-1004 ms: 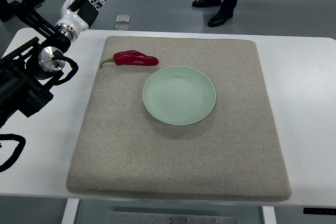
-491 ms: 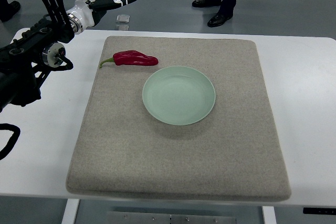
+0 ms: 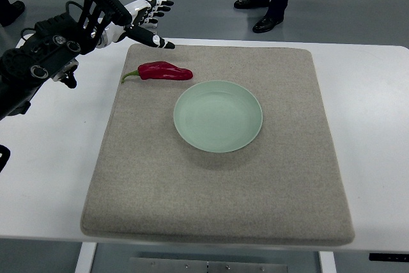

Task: Place red pepper on plate with left hand
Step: 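Move the left hand over the red chili pepper and lower it, then close the left hand fingers around the red chili pepper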

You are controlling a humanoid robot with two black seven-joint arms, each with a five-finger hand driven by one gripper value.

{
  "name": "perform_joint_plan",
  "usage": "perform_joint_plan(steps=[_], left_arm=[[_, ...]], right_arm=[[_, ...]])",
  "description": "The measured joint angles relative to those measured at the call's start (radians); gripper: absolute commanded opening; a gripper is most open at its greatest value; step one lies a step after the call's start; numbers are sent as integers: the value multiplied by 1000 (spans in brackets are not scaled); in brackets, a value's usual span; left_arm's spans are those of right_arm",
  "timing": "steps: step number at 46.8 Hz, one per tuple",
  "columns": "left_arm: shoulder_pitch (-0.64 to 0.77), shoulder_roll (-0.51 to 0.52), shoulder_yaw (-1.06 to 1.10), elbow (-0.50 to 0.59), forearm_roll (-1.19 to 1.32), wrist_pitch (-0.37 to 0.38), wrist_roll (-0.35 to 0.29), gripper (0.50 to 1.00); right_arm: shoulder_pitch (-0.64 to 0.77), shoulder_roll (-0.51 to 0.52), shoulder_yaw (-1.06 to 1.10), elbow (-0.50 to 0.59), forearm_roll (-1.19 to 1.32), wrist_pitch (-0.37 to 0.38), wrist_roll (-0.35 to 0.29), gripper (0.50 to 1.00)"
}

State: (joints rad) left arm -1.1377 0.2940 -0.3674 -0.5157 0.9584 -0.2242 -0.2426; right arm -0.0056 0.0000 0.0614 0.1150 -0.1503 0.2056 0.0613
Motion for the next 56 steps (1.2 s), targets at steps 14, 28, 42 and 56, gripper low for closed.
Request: perform_joint_plan(steps=[14,28,42,56], left_arm=[[-23,-1,48,0,265,2,-1,945],[-28,-8,122,-22,341,6,-3,956],[-28,-12,157,-25,356,7,-17,941],[-37,-14,207,-15,368,7,-17,819]], right_arm=[[0,0,0,0,0,0,0,932],[-1,0,0,0,0,0,0,932],[0,0,0,0,0,0,0,932],[0,0,0,0,0,0,0,932]])
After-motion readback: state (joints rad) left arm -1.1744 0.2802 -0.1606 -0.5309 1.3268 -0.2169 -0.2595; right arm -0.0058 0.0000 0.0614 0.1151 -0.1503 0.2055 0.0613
